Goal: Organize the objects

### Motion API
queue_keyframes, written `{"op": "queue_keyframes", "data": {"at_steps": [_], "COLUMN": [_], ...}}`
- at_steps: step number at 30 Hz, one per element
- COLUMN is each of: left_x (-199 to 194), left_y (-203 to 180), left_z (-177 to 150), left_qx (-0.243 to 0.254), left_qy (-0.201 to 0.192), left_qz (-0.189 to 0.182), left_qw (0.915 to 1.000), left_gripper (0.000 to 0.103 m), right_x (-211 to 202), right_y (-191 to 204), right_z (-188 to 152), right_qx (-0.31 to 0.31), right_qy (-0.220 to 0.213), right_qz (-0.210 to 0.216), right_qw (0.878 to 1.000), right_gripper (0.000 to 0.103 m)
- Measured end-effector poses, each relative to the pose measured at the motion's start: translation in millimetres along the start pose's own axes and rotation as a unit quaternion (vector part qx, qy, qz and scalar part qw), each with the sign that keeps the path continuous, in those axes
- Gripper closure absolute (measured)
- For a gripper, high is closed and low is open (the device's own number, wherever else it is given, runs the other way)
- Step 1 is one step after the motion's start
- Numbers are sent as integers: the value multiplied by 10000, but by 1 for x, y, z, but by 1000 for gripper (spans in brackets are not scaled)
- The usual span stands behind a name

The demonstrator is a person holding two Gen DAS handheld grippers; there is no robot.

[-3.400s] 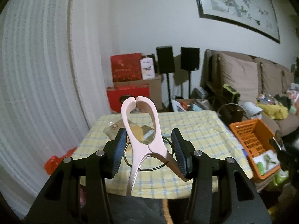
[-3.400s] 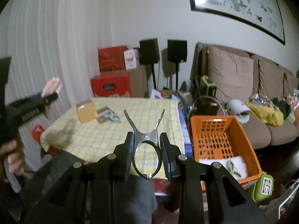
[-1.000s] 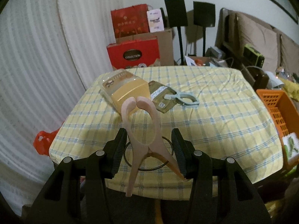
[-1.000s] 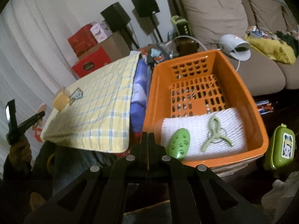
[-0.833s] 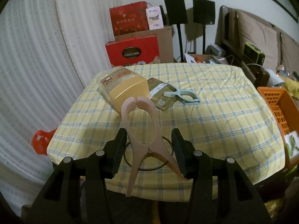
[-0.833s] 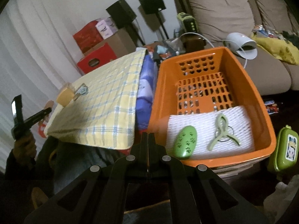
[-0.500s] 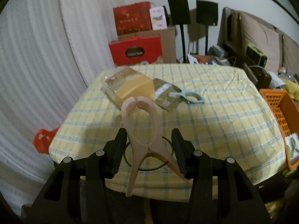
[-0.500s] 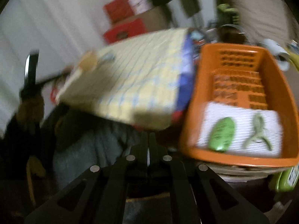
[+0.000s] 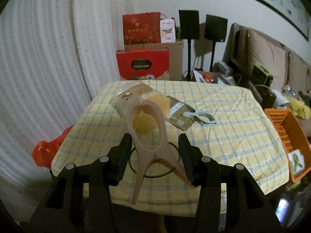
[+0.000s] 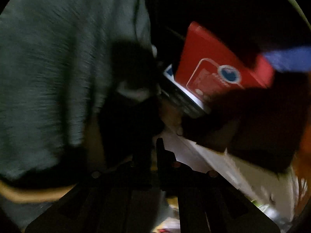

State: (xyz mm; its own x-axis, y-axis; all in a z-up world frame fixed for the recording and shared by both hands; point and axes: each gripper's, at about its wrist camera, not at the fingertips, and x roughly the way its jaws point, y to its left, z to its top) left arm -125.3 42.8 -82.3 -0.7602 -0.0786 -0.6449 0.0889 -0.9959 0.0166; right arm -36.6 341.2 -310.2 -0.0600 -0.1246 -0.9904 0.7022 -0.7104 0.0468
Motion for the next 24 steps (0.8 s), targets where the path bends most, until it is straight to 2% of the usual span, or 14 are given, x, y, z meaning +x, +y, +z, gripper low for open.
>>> {"op": "queue_keyframes", "data": {"at_steps": [2, 4, 5, 9, 11, 13, 15, 16, 17, 18, 19, 21, 24], "left_x": [2, 6, 6, 3, 9, 20, 31, 35, 38, 41, 43, 46, 48], "left_y": [8, 20, 24, 40, 45, 51, 51, 49, 47, 46, 47, 53, 73], "left_z": [-2, -1, 0, 2, 0, -4, -10, -13, -14, -15, -15, -14, -15], "left_qx": [-62, -128, -188, -172, -204, -295, -246, -184, -133, -108, -122, -145, -361], "left_qy": [25, 99, 121, 18, 64, 200, 311, 345, 382, 424, 439, 414, 410], "left_qz": [-102, -157, -211, -353, -382, -500, -566, -560, -532, -538, -566, -431, -227], "left_qw": [9999, 9997, 9995, 9992, 9990, 9981, 9976, 9977, 9978, 9976, 9974, 9981, 9982], "left_gripper": [57, 57, 57, 57, 57, 57, 57, 57, 57, 57, 57, 57, 57], "right_x": [31, 73, 104, 186, 224, 267, 294, 308, 323, 333, 342, 354, 376], "right_y": [-7, -9, -6, 12, 19, 28, 47, 60, 76, 88, 102, 126, 146], "right_z": [16, 36, 47, 61, 56, 43, 25, 15, 6, 0, -7, -18, -24], "right_qx": [285, 430, 456, 59, -183, -489, -1106, -1491, -1913, -2223, -2614, -3369, -4030], "right_qy": [-3, -149, 64, 789, 1136, 1581, 1720, 1817, 1927, 1966, 1921, 1629, 1371], "right_qz": [426, 1059, 1283, 1516, 1440, 1065, 855, 790, 688, 573, 382, 162, 2], "right_qw": [9987, 9933, 9907, 9853, 9829, 9804, 9751, 9688, 9600, 9532, 9451, 9272, 9049], "right_gripper": [96, 95, 95, 93, 89, 87, 86, 80, 73, 46, 27, 27, 27]}}
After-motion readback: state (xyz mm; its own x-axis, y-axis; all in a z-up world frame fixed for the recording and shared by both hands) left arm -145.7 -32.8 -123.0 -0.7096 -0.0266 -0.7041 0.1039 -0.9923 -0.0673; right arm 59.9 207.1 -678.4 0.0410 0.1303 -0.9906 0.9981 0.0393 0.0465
